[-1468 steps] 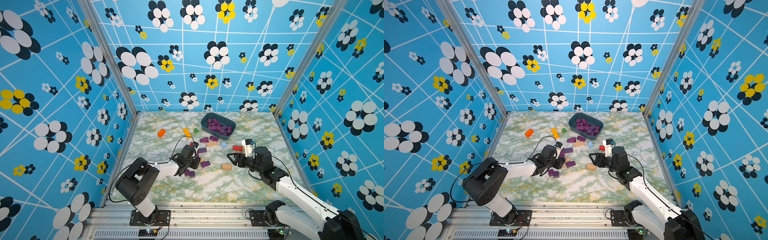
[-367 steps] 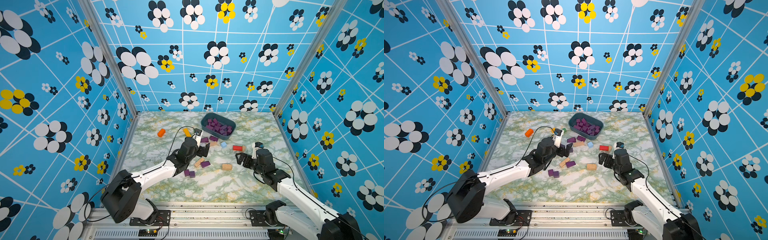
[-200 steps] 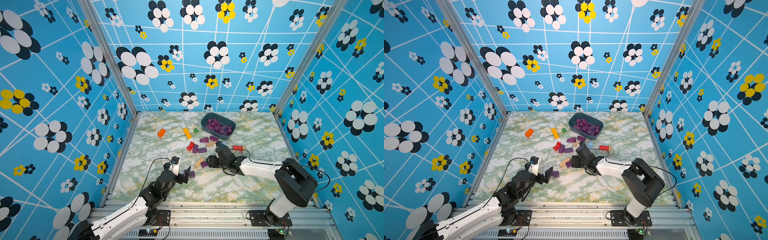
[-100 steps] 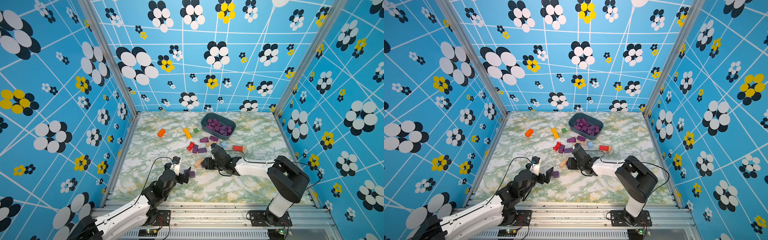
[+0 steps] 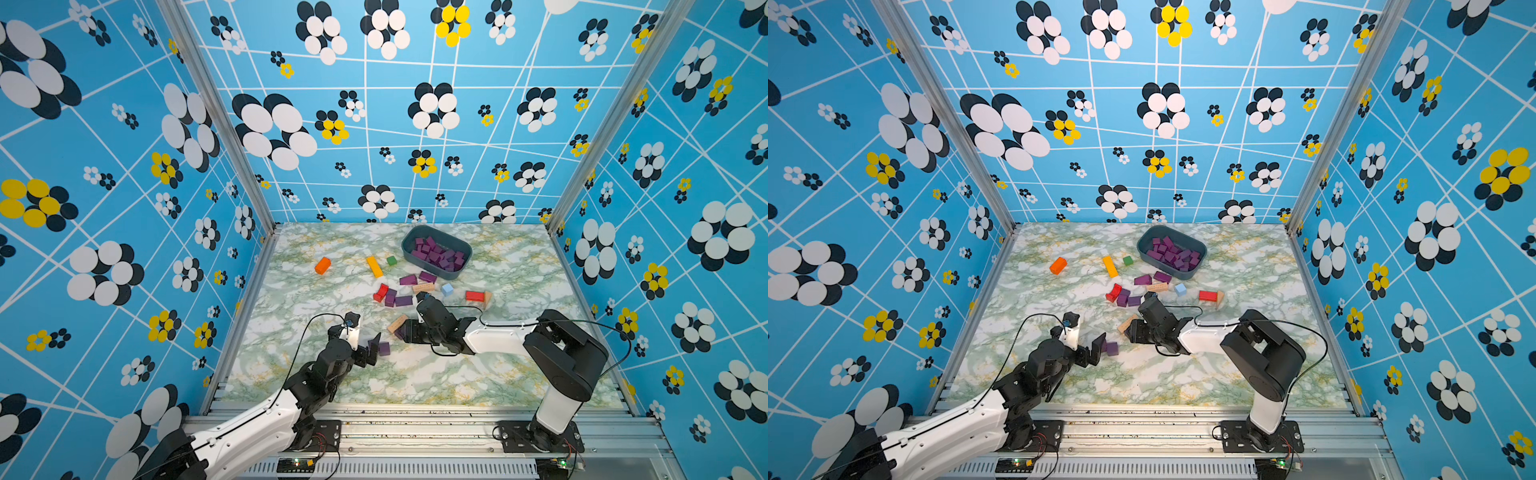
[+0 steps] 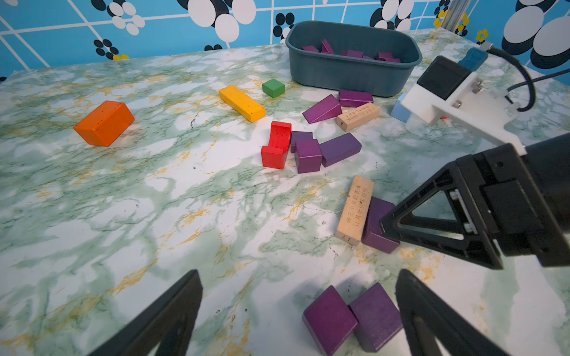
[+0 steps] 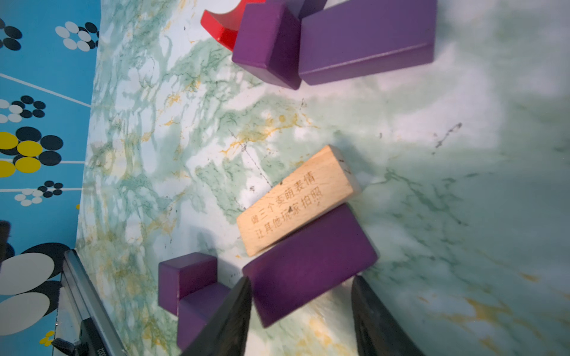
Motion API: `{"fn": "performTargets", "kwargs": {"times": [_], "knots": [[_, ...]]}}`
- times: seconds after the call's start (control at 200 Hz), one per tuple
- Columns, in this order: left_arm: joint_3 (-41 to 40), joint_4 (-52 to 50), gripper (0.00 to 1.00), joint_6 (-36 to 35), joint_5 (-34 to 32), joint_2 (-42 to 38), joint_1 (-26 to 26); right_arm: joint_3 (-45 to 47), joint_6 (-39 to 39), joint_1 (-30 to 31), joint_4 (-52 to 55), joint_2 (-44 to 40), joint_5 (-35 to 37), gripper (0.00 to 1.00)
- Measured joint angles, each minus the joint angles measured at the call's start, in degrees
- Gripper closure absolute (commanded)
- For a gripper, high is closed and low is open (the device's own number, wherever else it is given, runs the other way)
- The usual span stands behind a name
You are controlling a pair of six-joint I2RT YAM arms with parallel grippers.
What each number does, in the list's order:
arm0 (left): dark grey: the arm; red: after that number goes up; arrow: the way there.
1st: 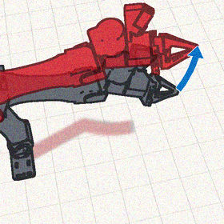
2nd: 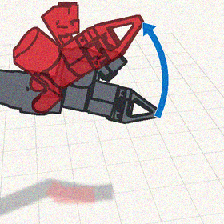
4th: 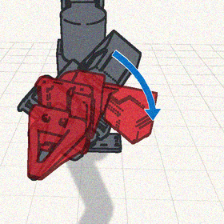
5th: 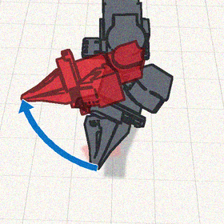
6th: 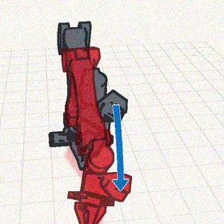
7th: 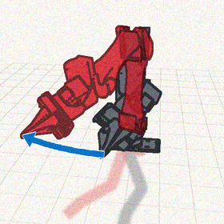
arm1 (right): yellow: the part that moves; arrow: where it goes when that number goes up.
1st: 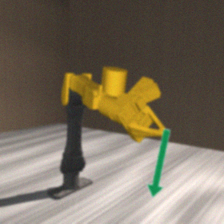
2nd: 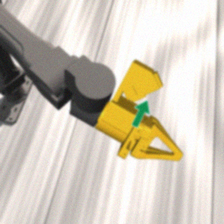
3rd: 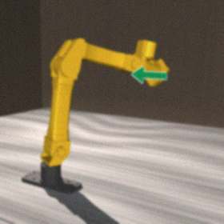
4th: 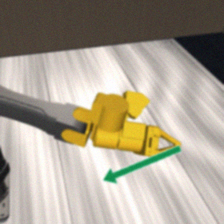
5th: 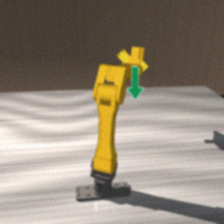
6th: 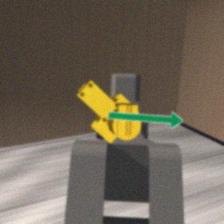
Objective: Pick purple bricks into the storage bin
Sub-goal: Pick up the building block from the center of the board.
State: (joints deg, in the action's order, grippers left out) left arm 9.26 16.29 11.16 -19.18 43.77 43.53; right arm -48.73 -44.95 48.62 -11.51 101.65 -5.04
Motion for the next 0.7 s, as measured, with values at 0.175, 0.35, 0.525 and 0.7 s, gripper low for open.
{"fn": "performTargets", "kwargs": {"times": [0.175,0.35,0.525,0.7], "knots": [[0.0,0.0,0.01,0.0,-0.7,0.0,0.0,-0.2,-1.0,0.0,-1.2,0.6,-0.1,0.43],[0.0,0.0,0.01,0.0,-1.3,0.3,0.0,-2.6,-0.8,0.2,-0.7,2.3,-0.2,0.43],[0.0,0.0,0.00,0.0,-1.6,0.8,0.0,-6.1,0.8,1.8,4.5,3.3,1.8,0.46],[0.0,0.0,0.01,0.0,-1.9,0.8,0.0,-9.5,3.5,3.7,13.2,3.4,6.1,0.53]]}}
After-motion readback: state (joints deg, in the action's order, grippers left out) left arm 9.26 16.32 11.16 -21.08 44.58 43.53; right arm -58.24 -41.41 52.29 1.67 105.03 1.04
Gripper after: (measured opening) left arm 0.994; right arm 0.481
